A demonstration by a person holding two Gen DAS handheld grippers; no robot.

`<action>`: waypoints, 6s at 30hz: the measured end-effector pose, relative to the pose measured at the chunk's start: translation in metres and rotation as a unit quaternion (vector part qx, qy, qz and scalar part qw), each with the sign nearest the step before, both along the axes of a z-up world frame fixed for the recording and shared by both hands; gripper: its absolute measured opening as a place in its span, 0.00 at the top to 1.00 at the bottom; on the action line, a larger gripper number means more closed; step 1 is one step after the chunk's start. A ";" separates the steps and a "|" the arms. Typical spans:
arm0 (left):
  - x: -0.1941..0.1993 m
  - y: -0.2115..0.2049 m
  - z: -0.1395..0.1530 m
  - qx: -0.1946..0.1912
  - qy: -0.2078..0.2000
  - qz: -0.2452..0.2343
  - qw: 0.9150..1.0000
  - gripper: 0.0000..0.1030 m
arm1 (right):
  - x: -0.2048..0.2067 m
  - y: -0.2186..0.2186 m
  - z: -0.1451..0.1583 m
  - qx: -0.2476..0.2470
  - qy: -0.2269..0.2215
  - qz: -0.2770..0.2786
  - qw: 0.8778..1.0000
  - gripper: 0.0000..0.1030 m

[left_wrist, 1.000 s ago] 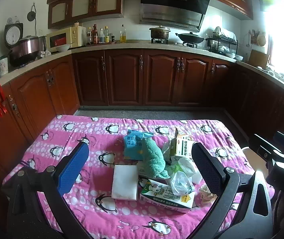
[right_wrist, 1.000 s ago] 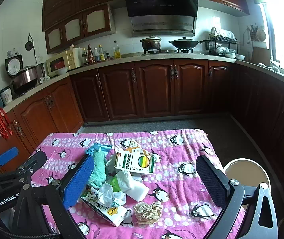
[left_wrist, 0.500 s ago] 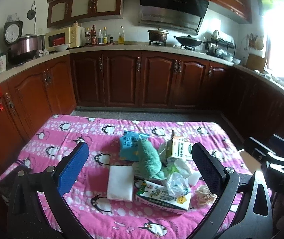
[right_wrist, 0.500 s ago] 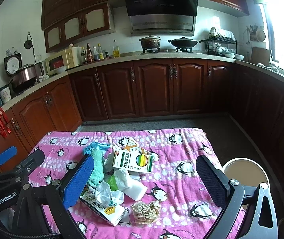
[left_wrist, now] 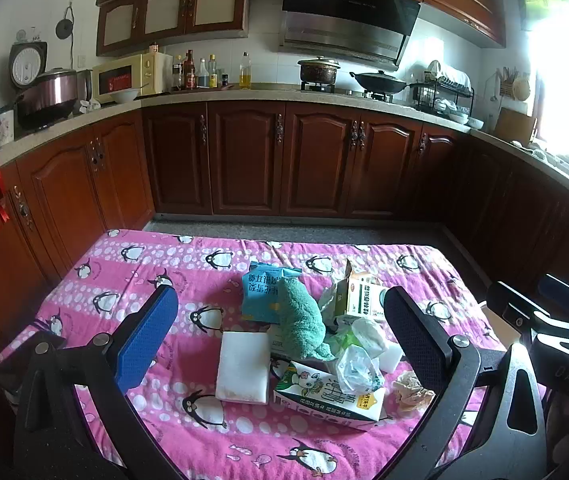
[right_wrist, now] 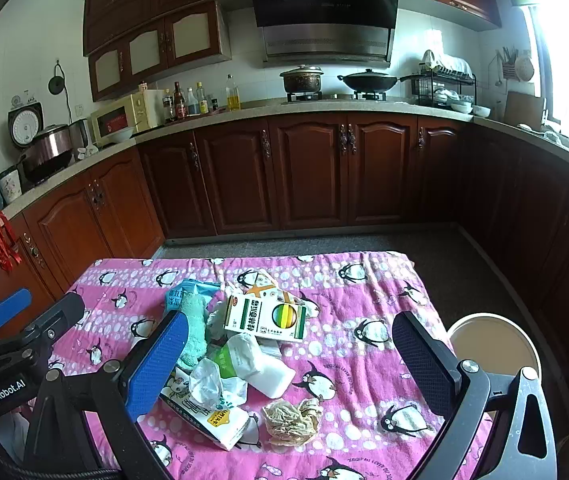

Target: Collect trash

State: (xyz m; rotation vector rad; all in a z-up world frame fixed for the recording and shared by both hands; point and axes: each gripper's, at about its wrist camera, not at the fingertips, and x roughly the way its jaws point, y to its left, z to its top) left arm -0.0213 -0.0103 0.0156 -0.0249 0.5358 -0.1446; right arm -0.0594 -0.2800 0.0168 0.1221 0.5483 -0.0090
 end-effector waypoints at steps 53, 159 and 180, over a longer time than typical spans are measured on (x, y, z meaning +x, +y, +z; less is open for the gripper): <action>0.009 -0.004 -0.015 -0.001 0.021 -0.004 1.000 0.01 | 0.008 -0.004 -0.011 -0.003 0.016 -0.004 1.000 0.02; 0.079 -0.312 -0.090 0.016 0.268 -0.357 0.895 0.46 | 0.020 -0.297 -0.116 0.088 0.191 -0.178 0.961 0.73; 0.103 -0.377 -0.136 -0.082 0.341 -0.388 0.853 0.29 | -0.002 -0.334 -0.137 0.120 0.201 -0.229 0.945 0.53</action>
